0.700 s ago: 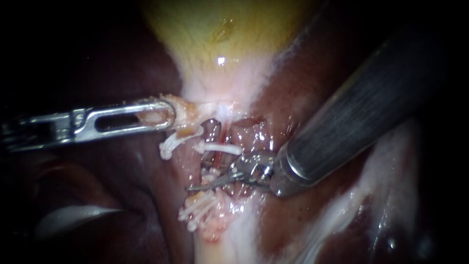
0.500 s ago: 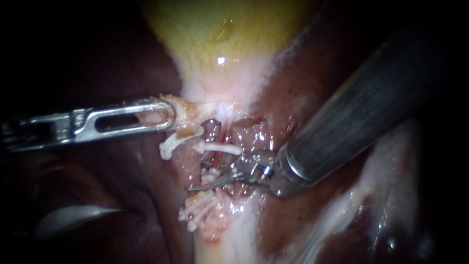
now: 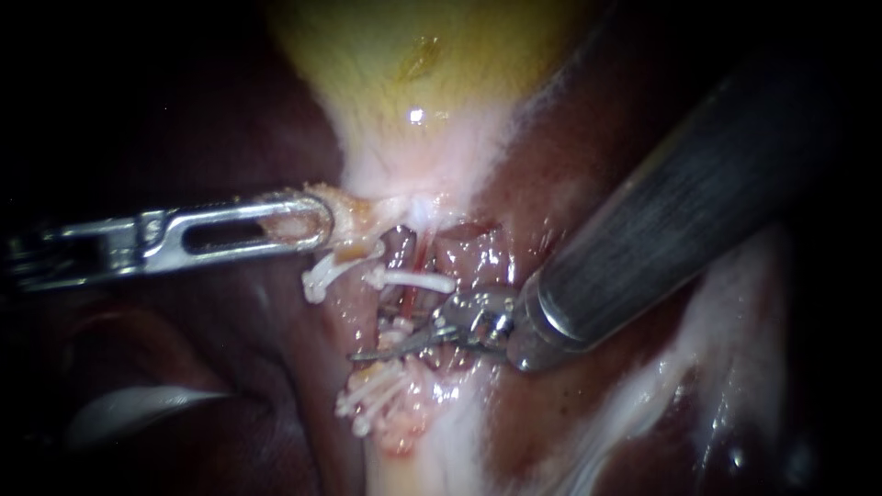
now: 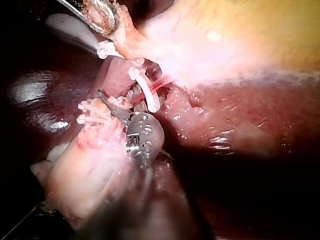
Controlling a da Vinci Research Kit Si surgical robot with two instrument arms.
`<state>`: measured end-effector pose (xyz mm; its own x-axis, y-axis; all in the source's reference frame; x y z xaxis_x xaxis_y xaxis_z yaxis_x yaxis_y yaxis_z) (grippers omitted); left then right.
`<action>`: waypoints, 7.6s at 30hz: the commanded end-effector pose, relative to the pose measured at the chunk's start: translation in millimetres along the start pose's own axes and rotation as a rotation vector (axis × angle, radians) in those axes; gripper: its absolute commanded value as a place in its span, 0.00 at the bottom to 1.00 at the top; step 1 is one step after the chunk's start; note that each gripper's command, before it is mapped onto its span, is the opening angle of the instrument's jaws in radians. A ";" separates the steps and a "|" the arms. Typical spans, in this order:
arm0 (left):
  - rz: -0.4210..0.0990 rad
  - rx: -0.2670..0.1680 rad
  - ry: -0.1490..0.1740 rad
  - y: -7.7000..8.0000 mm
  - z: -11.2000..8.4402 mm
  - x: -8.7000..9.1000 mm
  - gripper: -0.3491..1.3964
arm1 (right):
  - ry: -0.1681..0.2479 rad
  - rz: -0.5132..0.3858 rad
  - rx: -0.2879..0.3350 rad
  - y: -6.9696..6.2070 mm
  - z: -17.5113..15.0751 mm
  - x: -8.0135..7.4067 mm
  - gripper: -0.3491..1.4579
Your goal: Go to the cutting position right tube
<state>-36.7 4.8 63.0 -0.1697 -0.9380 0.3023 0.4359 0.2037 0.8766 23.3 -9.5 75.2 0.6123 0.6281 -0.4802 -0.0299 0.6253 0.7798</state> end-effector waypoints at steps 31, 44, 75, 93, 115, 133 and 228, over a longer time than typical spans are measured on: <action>0.000 0.000 0.000 0.1 0.0 0.0 0.00 | 0.001 0.005 -0.006 -0.4 -4.4 0.2 0.97; 0.000 0.002 -0.003 0.1 0.0 0.0 0.00 | 0.004 0.005 -0.003 -0.4 -5.7 0.1 0.97; 0.002 -0.001 0.002 0.1 0.3 0.3 0.00 | 0.042 0.007 0.021 0.2 -7.5 0.5 0.98; 0.002 -0.001 0.002 0.1 0.3 0.3 0.00 | 0.061 0.043 0.097 0.5 -7.2 0.8 0.98; 0.002 0.000 0.006 0.1 0.3 0.3 0.00 | 0.056 0.087 0.115 1.4 -7.9 -0.2 0.98; 0.002 0.000 0.006 0.1 0.3 0.3 0.00 | 0.125 0.089 0.216 1.2 -5.5 0.1 0.98; 0.003 -0.002 0.012 0.2 0.2 0.3 0.00 | 0.327 0.129 0.417 -0.2 -3.4 3.5 0.98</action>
<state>-36.8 4.6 63.3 -0.1580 -0.9407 0.3001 0.4385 0.2055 0.8749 22.8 -5.9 72.0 0.3447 0.8403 -0.4184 0.2684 0.3389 0.9017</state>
